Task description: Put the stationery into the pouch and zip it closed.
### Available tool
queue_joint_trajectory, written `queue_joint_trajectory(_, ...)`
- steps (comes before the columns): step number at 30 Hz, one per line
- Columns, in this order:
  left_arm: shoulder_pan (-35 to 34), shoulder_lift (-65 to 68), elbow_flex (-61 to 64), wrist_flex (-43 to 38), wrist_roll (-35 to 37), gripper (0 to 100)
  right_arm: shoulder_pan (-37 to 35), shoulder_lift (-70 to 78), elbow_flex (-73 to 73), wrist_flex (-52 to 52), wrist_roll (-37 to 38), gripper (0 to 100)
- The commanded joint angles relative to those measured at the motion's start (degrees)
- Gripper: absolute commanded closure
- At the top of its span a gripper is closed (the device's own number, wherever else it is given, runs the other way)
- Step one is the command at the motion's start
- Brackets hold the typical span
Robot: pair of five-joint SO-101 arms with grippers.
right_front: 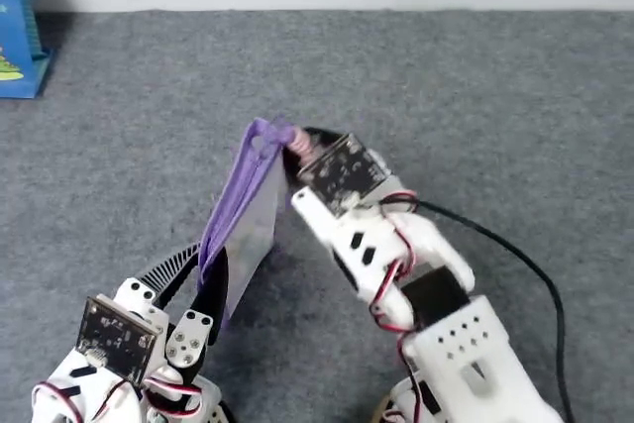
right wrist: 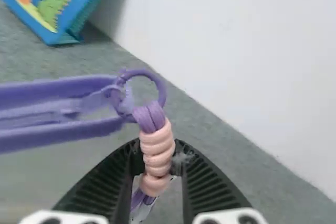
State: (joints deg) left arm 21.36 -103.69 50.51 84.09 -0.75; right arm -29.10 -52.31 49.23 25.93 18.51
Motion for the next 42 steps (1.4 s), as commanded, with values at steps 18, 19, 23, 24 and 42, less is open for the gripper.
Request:
queue_joint_trajectory(18,0.3,-0.5,-1.6,0.1,-0.1,99,18.9,19.0,-4.2,-15.3,1.0,99.1)
queue_joint_trajectory(19,0.3,-0.5,-1.6,0.1,-0.1,99,19.0,19.0,-4.2,-15.2,1.0,99.1)
queue_joint_trajectory(23,0.0,-0.5,-2.0,-0.2,-0.1,99,18.4,18.6,-4.2,-12.0,0.6,95.5)
queue_joint_trajectory(24,0.0,-0.5,-2.0,-0.3,-0.1,99,17.8,17.8,-4.2,-10.2,0.5,91.6)
queue_joint_trajectory(42,-24.8,-0.5,-1.5,-12.0,3.1,79,4.9,-13.4,-4.0,25.4,-5.5,60.8)
